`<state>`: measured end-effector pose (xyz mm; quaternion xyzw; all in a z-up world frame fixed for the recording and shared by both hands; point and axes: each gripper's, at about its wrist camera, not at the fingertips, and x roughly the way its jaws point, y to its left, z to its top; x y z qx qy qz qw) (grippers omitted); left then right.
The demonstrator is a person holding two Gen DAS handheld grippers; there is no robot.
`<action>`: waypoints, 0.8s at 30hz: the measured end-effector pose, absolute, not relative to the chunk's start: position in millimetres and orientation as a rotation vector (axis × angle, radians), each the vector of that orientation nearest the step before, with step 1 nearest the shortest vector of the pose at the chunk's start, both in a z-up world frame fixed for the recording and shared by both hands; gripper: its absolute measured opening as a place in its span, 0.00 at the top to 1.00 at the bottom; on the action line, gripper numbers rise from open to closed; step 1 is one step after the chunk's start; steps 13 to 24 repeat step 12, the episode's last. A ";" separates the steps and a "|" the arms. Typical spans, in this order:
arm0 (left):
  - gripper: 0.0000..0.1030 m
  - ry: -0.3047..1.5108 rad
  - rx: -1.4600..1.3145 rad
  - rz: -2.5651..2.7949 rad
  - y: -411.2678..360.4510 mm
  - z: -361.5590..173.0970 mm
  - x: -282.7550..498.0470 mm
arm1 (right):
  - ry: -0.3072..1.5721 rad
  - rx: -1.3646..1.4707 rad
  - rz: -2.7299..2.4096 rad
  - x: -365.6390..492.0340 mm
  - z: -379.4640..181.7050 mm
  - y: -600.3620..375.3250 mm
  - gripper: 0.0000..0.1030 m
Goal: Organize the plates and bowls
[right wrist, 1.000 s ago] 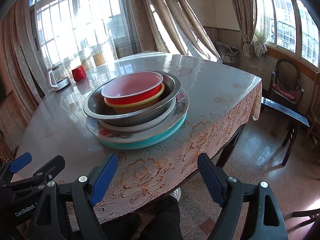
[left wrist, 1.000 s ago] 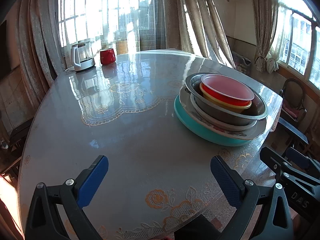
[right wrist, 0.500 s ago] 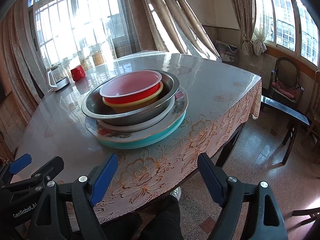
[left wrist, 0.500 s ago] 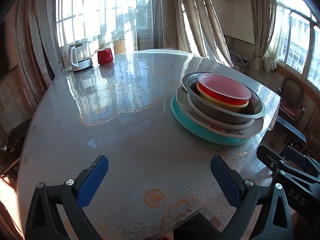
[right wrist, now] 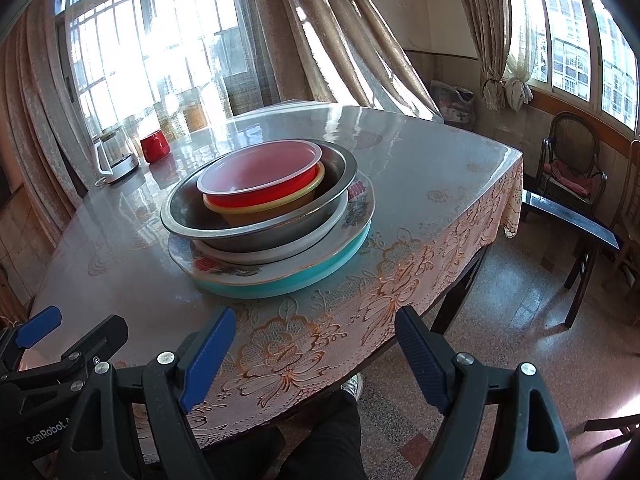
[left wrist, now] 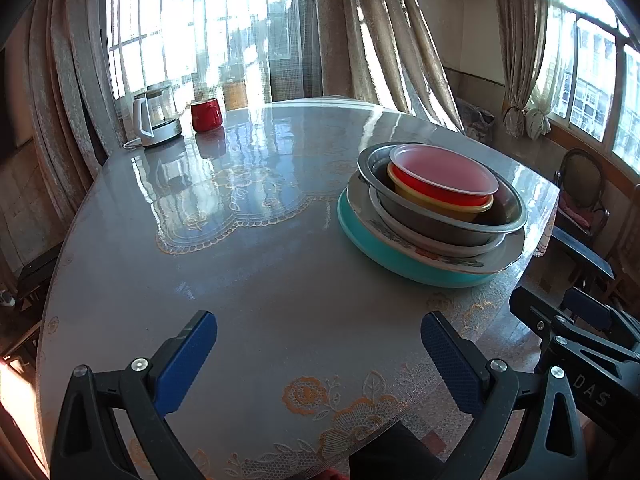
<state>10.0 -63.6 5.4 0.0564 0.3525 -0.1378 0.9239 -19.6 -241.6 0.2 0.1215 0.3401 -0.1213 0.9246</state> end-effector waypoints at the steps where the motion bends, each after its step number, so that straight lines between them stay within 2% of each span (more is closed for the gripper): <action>1: 0.00 0.725 0.115 -0.281 -63.8 5.3 10.3 | 0.699 0.248 -0.250 -19.4 0.0 -241.4 0.19; 24: 0.00 0.742 0.118 -0.265 -64.2 0.3 15.3 | 0.699 0.256 -0.245 -18.1 -0.8 -245.1 0.19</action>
